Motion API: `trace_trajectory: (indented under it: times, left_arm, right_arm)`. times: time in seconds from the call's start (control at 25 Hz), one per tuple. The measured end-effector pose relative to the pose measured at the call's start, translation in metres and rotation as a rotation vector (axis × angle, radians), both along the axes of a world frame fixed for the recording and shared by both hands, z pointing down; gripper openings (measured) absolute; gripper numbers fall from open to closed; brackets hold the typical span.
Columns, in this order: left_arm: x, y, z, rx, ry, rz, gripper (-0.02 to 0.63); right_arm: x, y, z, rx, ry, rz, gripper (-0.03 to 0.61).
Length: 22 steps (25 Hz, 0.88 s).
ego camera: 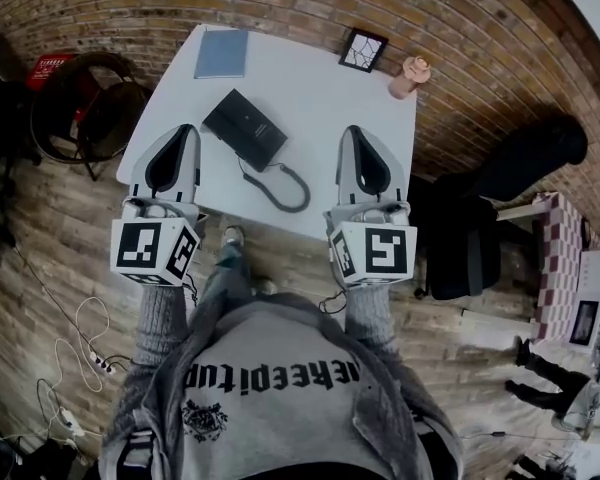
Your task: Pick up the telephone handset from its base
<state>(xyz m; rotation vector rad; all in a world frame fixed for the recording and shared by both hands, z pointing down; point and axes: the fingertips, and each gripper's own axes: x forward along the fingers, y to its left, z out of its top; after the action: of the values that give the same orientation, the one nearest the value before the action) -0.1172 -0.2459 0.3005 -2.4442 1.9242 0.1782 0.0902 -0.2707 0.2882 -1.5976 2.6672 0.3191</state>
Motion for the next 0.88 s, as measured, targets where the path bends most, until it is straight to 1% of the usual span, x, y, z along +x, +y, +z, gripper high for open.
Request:
trace_trajectory:
  times: [0.2, 0.36, 0.52, 0.88]
  left_arm:
    - [-0.005, -0.039, 0.016, -0.055, 0.015, 0.039, 0.015]
    - [-0.006, -0.066, 0.038, -0.126, 0.036, 0.078, 0.015]
    - [-0.008, -0.092, 0.063, -0.192, 0.042, 0.108, 0.015]
    - [0.003, -0.109, 0.147, -0.42, 0.071, 0.238, 0.017]
  right_arm:
    - [-0.012, -0.033, 0.006, -0.018, 0.004, 0.016, 0.003]
    - [-0.019, -0.056, 0.015, -0.049, 0.012, 0.03, 0.003]
    - [-0.028, -0.081, 0.026, -0.076, 0.014, 0.038, 0.003]
    - [-0.041, -0.11, 0.057, -0.153, 0.027, 0.048, 0.003]
